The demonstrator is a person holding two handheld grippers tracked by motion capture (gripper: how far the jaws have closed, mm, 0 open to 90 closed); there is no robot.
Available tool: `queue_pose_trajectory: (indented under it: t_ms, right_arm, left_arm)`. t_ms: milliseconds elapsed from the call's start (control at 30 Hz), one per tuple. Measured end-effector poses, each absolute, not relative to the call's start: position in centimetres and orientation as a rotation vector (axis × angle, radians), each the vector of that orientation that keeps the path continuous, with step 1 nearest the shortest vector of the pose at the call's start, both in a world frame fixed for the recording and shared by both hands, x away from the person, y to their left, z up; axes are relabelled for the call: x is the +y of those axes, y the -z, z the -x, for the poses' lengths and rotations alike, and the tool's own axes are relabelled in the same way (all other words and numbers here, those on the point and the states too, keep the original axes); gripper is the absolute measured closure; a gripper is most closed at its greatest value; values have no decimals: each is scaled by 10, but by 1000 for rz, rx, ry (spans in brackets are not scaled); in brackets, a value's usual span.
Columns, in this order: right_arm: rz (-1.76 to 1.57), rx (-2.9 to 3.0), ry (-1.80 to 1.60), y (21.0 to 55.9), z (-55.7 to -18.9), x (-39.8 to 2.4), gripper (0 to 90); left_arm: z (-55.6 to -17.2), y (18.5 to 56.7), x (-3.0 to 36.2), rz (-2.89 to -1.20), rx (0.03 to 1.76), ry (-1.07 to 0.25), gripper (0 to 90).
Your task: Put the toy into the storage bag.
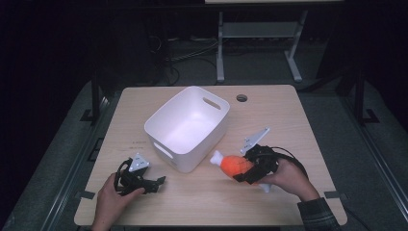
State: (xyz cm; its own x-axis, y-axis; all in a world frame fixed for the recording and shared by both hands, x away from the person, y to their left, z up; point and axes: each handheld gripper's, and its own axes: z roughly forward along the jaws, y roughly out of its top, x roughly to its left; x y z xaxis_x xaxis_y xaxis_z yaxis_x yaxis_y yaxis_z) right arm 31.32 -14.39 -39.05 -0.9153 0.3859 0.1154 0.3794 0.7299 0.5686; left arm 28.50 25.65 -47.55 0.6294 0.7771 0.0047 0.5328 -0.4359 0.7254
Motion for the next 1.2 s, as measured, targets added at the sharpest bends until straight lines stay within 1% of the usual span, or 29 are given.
queue_pose_trajectory:
  t_ms: [467,900,1200]
  right_arm:
    - [-576,2892,-997,361,-317,-145,298]
    - [-552,2877,-1022,344,-323,-143,295]
    - [-538,2856,-1073,325,-329,-139,293]
  left_arm:
    - [-285,475,257,-2146,1020,-443,127]
    - [-285,475,257,-2148,1021,-442,127]
    - [-285,475,257,-2149,1019,-441,127]
